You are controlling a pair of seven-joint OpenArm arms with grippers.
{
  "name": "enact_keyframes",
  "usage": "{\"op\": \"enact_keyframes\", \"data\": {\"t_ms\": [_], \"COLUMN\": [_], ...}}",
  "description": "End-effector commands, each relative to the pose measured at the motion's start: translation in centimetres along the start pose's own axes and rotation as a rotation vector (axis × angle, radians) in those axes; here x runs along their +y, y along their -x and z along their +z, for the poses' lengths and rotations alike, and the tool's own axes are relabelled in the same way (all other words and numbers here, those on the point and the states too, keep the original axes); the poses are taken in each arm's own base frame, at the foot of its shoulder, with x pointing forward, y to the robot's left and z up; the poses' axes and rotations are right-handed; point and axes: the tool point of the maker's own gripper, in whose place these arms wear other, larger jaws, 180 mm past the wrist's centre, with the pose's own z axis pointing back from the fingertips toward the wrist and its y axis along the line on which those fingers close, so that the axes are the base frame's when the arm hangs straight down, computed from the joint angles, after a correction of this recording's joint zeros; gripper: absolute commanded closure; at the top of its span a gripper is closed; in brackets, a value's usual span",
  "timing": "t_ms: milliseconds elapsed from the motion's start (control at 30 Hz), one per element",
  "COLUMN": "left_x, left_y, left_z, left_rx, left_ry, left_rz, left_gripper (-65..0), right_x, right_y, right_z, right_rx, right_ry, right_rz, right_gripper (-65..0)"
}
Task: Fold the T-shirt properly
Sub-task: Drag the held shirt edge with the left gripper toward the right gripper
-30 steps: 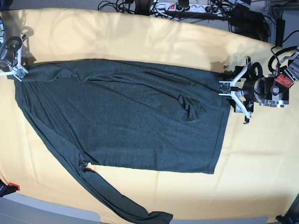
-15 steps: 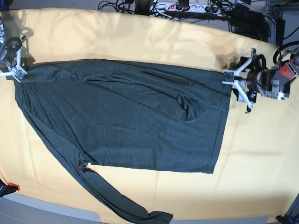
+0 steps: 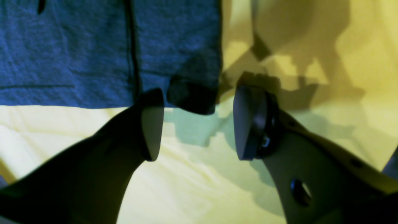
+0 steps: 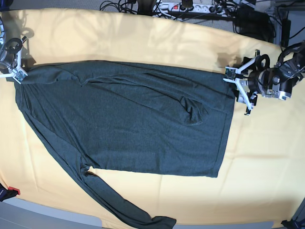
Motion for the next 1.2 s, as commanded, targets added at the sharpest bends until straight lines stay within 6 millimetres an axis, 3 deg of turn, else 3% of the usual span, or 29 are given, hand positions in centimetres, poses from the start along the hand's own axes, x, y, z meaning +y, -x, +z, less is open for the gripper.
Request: {"op": "enact_keyframes", "data": {"t_ms": [0, 467, 533, 600, 633, 767, 1000, 1167], "left_x": [1.1, 1.9, 1.9, 1.9, 1.9, 2.4, 5.4, 5.5], "left_y": [-0.6, -1.5, -1.7, -1.8, -1.8, -1.9, -3.2, -3.4], "left_z": [0.5, -0.7, -0.7, -0.7, -0.7, -0.4, 1.8, 2.0], "left_rx": [-0.027, -0.081, -0.093, -0.099, -0.099, -0.098, -0.144, -0.155], "left_ry": [-0.033, -0.045, -0.045, -0.045, -0.046, -0.059, -0.112, -0.106], "left_rz": [0.001, -0.001, -0.002, -0.002, -0.003, -0.007, 0.03, 0.053], "left_gripper": [-36.0, -35.6, -25.0, -5.3, 0.0, 0.0, 0.0, 0.0], "right_x": [-1.3, -1.1, -1.1, -1.1, -1.1, -1.1, -1.1, -1.1], "right_y": [-0.2, -0.2, -0.2, -0.1, -0.1, -0.1, -0.1, 0.0], "right_z": [0.4, 0.4, 0.4, 0.4, 0.4, 0.4, 0.4, 0.4], "right_rx": [0.0, 0.001, 0.001, 0.002, 0.002, 0.001, 0.006, 0.012], "right_ry": [0.028, 0.014, 0.014, 0.014, 0.014, 0.014, 0.014, 0.015], "right_rz": [0.001, -0.018, -0.018, -0.018, -0.017, -0.017, -0.017, -0.017], "right_gripper": [0.0, 0.0, 0.0, 0.0, 0.0, 0.0, 0.0, 0.0]}}
